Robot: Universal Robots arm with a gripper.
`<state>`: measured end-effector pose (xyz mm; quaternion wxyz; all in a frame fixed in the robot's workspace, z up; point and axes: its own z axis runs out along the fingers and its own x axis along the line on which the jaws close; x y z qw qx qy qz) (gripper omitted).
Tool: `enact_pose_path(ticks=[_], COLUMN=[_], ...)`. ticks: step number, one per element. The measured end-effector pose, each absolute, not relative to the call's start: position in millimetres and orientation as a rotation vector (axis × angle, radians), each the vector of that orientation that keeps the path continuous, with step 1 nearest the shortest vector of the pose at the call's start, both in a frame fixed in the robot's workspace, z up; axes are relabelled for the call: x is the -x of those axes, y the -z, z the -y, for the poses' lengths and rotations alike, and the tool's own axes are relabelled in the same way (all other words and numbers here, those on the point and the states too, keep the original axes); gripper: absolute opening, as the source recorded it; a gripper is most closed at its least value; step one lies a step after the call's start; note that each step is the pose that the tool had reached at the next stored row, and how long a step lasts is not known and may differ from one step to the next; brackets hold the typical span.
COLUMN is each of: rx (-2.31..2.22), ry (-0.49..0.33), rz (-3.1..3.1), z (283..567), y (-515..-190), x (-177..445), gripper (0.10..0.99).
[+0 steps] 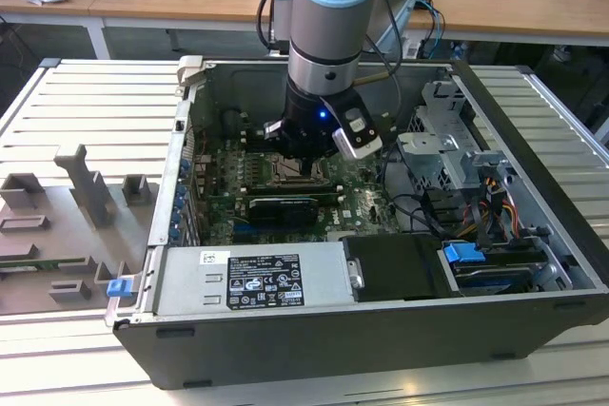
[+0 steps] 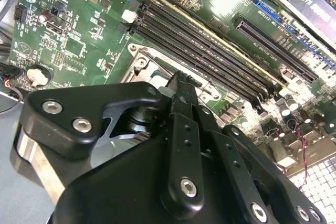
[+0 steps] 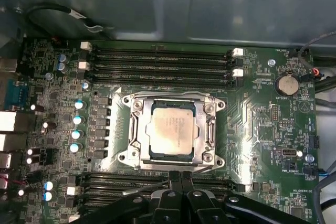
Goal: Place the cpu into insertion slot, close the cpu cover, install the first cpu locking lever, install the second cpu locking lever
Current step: 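Install the second cpu locking lever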
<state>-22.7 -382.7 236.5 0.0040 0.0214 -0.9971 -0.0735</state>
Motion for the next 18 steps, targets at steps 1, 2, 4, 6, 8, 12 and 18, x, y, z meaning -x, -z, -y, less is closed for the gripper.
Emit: enact_pose_path(ticks=[1,2,4,6,8,12,18], rx=[-0.067,-0.067,-0.067,-0.067,-0.067,-0.066,-0.066], ry=[0.230,0.230,0.230,0.230,0.230,0.244,0.290], rz=[3.124,3.124,3.124,3.124,3.124,3.118,3.109], z=[383,383,384,384,385,388,393], y=[-237,-237,-237,-237,-237,-236,-230], x=[23,23,23,23,24,24,53], gripper=[0.106,0.106,0.106,0.106,0.106,0.106,0.106])
